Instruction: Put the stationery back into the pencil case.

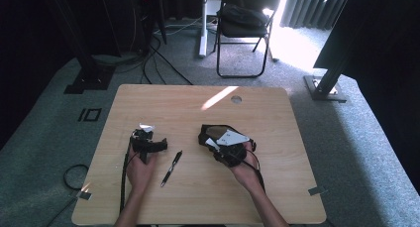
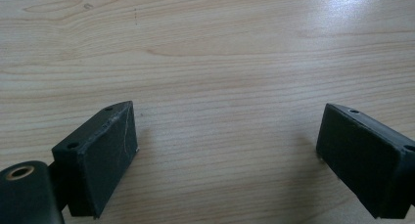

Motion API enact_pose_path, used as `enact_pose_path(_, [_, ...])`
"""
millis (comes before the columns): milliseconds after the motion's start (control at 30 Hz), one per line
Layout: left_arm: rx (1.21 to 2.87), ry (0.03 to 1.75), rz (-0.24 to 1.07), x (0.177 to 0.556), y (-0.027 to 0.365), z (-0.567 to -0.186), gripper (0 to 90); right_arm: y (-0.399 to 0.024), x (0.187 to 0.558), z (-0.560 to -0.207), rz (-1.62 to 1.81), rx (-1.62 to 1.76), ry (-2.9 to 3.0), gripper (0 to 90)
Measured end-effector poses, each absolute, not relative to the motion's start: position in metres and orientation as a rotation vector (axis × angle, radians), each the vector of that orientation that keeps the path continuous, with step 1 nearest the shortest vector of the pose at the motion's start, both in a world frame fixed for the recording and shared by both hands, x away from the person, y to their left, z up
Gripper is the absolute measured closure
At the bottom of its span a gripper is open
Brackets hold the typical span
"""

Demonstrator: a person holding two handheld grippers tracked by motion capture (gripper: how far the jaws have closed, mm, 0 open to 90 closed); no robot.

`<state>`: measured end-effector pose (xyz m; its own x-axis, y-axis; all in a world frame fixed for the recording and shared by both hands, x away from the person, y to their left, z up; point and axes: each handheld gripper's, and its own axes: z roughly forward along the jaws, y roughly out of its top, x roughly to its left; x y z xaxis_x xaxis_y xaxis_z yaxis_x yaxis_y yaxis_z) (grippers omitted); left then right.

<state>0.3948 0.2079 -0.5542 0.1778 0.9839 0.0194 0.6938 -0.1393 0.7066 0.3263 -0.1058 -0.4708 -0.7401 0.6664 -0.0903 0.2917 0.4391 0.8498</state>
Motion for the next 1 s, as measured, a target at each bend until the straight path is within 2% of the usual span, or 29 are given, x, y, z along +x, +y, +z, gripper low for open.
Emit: enact_pose_path(1000, [1.900, 1.575, 0.673, 0.395, 0.208, -0.554, 8.3, -0.132, 0.342, -0.459, 1.227, 0.871, 2.237, 71.4])
